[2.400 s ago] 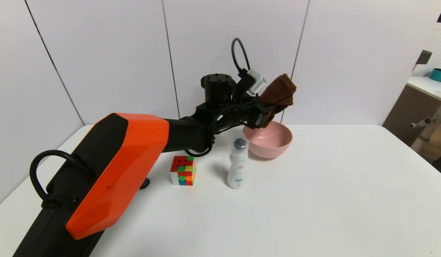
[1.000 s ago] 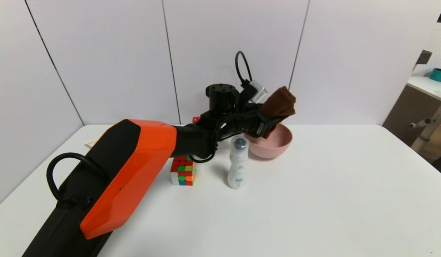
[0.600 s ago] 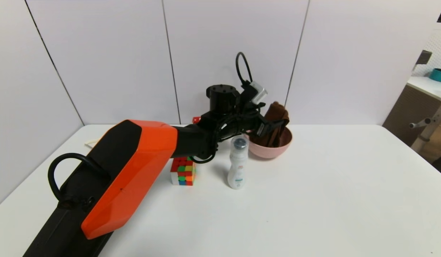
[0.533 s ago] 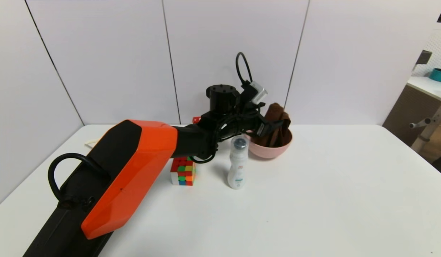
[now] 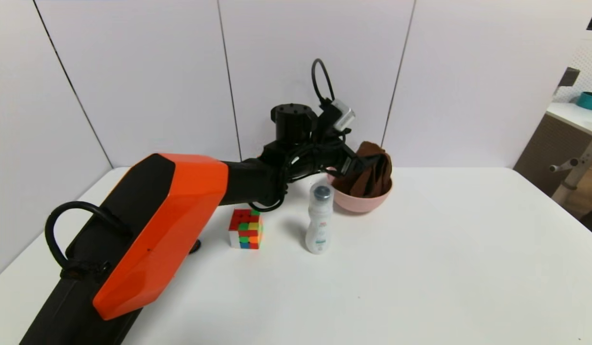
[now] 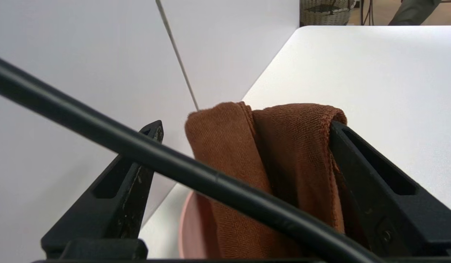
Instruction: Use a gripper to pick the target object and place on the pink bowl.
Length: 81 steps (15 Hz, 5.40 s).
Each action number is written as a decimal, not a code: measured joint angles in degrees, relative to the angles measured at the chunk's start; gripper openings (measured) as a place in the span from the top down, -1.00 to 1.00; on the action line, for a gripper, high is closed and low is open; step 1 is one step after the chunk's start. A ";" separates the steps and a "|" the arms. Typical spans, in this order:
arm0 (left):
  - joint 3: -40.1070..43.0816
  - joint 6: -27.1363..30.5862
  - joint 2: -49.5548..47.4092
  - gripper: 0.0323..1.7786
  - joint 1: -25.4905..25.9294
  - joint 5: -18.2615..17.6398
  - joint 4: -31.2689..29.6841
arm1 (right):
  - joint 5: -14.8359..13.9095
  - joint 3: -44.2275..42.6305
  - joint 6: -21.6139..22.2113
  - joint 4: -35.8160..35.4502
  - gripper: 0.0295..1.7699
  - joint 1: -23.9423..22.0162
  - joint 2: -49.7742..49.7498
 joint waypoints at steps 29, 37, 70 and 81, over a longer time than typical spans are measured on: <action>25.50 6.39 -35.58 -0.90 11.25 0.91 22.77 | -0.02 0.00 0.02 0.00 -0.93 0.00 0.00; 65.94 2.23 -74.91 -0.90 20.92 2.62 23.71 | -0.02 0.00 0.02 0.00 -0.93 -0.02 0.00; 113.64 -14.91 -140.81 -0.90 36.13 22.31 29.45 | 0.00 0.00 0.00 0.00 -0.93 0.00 0.00; 113.64 -14.96 -140.80 -0.90 36.13 22.31 29.45 | -0.02 0.00 -0.02 0.02 -0.93 0.00 0.00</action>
